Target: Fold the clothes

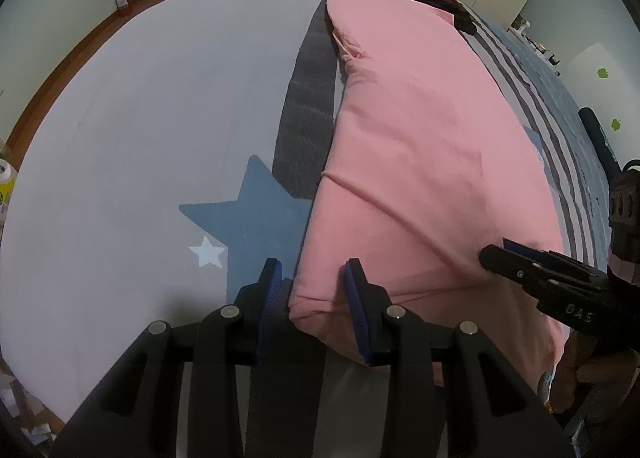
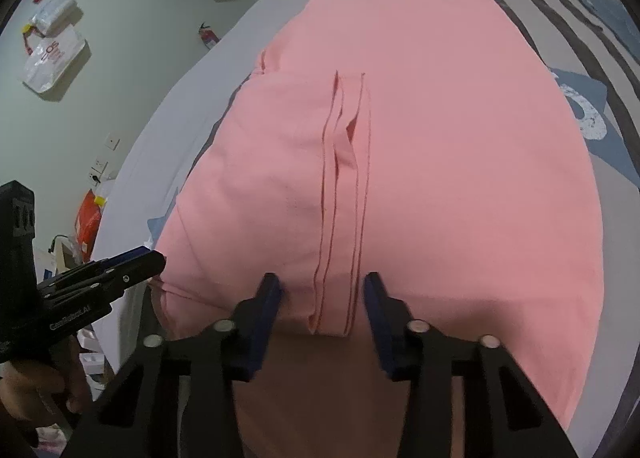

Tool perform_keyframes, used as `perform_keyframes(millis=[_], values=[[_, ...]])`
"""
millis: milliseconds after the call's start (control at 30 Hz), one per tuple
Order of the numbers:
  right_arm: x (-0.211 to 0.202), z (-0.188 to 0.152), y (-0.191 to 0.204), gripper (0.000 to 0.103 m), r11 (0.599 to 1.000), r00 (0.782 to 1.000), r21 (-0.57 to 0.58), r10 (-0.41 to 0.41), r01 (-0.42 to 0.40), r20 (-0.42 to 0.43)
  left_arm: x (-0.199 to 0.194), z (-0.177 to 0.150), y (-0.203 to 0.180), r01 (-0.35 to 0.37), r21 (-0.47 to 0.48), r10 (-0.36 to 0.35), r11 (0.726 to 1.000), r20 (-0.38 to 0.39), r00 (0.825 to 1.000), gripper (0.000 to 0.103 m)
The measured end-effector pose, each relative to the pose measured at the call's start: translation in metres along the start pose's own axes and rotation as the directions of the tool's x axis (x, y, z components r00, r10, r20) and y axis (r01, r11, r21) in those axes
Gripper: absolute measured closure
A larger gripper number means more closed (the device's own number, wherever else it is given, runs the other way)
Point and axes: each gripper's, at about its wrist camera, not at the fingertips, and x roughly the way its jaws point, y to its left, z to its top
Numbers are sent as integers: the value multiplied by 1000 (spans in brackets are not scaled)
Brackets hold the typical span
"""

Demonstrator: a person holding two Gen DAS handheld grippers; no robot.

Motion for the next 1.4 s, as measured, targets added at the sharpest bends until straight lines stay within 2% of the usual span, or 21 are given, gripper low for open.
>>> perform_keyframes(millis=[100,267,533,633,800,933,1033,1100,1167,1267,1400], values=[[2,-2,2,88,1000,1000,-25,-8,7,-4,-3,-4,0,0,-6,0,1000,-2,1000,73],[2,-2,-2,98,1000,1000,-25,8,-9,-15,-4,-6,-1,1,-10,-1,1000,-6,1000,73],[-30,23,-10,98,998,999,-53,34,-33,19,-11,-14,-7,33,-15,-33,999,-10,999,73],[-36,29,-17,98,998,999,-64,24,-23,23,-10,-19,-15,10,20,-9,1000,-26,1000,73],[-18,29,-24,99,996,999,-87,1,-6,-51,-1,-26,-11,-3,12,4,1000,-73,997,73],[-8,22,-29,98,998,996,-66,-2,-4,-88,-14,-28,-9,14,23,-13,1000,-46,999,73],[-11,25,-34,91,999,996,-20,39,-40,-86,-29,-25,-7,30,24,-30,999,-9,1000,73],[-17,31,-38,67,997,995,12,74,-73,-62,-41,-19,-5,42,26,-43,999,31,999,73],[-25,42,-37,60,996,997,16,83,-83,-9,-51,-12,-4,53,24,-54,998,66,996,73],[-26,62,-33,56,998,997,1,67,-67,37,-48,5,-4,55,19,-57,998,94,994,73],[0,92,-28,56,998,998,17,52,-53,47,-27,32,-8,43,20,-46,999,125,991,73]])
